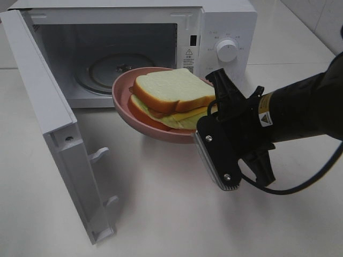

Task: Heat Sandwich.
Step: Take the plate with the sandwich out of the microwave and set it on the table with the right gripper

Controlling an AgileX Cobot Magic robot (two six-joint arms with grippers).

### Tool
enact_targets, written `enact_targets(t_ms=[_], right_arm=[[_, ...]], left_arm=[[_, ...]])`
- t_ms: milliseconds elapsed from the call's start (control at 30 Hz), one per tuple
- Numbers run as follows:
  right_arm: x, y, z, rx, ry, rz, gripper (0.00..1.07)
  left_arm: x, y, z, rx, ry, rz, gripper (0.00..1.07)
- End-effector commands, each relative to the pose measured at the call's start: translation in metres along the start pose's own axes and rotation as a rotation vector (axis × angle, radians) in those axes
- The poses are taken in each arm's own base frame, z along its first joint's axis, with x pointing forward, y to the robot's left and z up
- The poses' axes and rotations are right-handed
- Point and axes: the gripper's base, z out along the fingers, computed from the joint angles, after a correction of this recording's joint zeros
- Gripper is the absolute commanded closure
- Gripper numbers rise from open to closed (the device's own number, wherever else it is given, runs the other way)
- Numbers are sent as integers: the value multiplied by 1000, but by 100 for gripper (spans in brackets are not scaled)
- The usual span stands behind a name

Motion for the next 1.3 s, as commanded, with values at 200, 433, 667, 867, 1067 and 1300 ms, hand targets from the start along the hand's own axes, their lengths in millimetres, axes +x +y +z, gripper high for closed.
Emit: enact_targets(t_ms=[200, 433, 667, 867, 1067, 1300], right_arm=[[5, 7, -37, 48, 22, -21, 105], [13, 21, -63, 18, 94, -75, 105], [21, 38, -87, -30, 163, -34, 104], [25, 50, -98, -59, 196, 11, 104], [29, 56, -108, -73, 233, 84, 104], [38, 62, -116, -116, 342, 172, 104]], left_arm=[[1, 0, -2, 5, -28, -1, 6], [1, 0, -2, 5, -28, -1, 6], [1, 0, -2, 5, -28, -1, 6], [1, 0, -2, 5, -28, -1, 6], [1, 0, -2, 5, -28, -1, 6], [1, 0, -2, 5, -28, -1, 6]])
